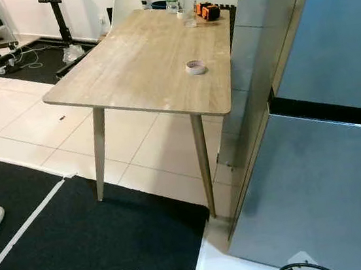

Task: Restocking fridge

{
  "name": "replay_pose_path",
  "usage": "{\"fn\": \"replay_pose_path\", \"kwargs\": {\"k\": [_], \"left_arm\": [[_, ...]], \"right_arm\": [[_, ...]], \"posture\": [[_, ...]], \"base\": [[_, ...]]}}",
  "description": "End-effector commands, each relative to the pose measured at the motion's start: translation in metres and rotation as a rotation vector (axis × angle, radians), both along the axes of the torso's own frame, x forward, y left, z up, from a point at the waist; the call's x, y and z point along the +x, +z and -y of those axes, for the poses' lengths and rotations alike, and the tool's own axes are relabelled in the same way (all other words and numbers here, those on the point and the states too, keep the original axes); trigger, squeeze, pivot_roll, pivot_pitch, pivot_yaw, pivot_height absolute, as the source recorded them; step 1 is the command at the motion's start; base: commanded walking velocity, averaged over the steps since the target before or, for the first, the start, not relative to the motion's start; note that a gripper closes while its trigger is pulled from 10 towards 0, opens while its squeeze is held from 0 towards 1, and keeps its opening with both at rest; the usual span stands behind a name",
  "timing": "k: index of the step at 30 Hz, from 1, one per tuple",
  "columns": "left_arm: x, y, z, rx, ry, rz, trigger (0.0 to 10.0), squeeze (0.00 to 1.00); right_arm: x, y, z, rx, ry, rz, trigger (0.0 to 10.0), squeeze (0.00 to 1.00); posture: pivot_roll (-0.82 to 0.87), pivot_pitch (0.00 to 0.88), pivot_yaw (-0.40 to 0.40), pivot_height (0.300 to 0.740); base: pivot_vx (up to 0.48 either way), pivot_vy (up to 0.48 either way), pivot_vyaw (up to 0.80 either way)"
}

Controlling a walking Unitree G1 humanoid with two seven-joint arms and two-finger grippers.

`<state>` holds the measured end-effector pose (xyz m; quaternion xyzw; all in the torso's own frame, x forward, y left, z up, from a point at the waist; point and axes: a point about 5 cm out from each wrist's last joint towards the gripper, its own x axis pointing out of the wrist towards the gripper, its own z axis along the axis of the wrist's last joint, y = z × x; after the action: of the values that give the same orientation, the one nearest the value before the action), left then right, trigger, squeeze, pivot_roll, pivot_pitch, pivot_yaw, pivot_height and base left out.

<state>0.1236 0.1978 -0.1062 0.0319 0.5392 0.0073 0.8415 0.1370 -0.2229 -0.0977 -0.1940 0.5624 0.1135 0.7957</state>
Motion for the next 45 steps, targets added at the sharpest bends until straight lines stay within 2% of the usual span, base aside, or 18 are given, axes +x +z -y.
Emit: {"fn": "replay_pose_path", "kwargs": {"k": [1, 5, 7, 8, 15, 19, 23, 32, 45], "left_arm": [[-0.006, -0.003, 0.005, -0.007, -0.020, -0.034, 10.0, 0.00], [-0.006, -0.003, 0.003, 0.002, -0.032, -0.042, 10.0, 0.00], [-0.007, -0.003, 0.002, 0.011, -0.070, -0.057, 10.0, 0.00], [-0.007, -0.001, -0.007, 0.048, -0.143, -0.062, 10.0, 0.00], [-0.016, 0.000, -0.029, 0.109, -0.138, -0.089, 10.0, 0.00], [-0.020, 0.000, -0.033, 0.113, -0.134, -0.097, 10.0, 0.00], [-0.011, -0.002, -0.013, 0.097, -0.141, -0.087, 10.0, 0.00], [-0.010, -0.002, -0.010, 0.086, -0.133, -0.086, 10.0, 0.00], [-0.011, -0.002, -0.011, 0.073, -0.117, -0.085, 10.0, 0.00]], "right_arm": [[-0.002, -0.001, 0.002, -0.012, -0.012, 0.000, 10.0, 0.00], [-0.008, -0.003, 0.001, -0.025, -0.013, -0.021, 10.0, 0.00], [-0.015, -0.006, -0.001, -0.037, -0.012, -0.048, 10.0, 0.00], [-0.017, -0.007, -0.008, -0.049, 0.050, -0.058, 10.0, 0.00], [-0.014, -0.007, -0.009, -0.069, 0.115, -0.055, 10.0, 0.00], [-0.014, -0.007, -0.009, -0.077, 0.127, -0.063, 10.0, 0.00], [-0.011, -0.006, -0.011, -0.083, 0.136, -0.057, 10.0, 0.00], [-0.009, -0.006, -0.014, -0.090, 0.152, -0.055, 10.0, 0.00], [-0.025, -0.007, 0.007, -0.111, 0.140, -0.094, 10.0, 0.00]], "posture": [[0.07, 0.000, -0.092, 0.740], [0.06, 0.000, -0.092, 0.740], [0.07, 0.000, -0.099, 0.740], [0.06, 0.000, -0.099, 0.740], [0.06, 0.000, -0.103, 0.740], [0.07, 0.000, -0.111, 0.740], [0.09, 0.000, -0.115, 0.740], [0.10, 0.000, -0.118, 0.740], [0.10, 0.000, -0.114, 0.740]], "base": [[0.000, 0.000, 0.00], [0.000, 0.000, 0.00], [0.000, 0.000, 0.00], [0.000, 0.000, 0.00], [0.000, 0.000, 0.00], [0.000, 0.000, 0.00], [0.000, 0.000, 0.00], [0.000, 0.000, 0.00], [0.000, 0.000, 0.00]]}}
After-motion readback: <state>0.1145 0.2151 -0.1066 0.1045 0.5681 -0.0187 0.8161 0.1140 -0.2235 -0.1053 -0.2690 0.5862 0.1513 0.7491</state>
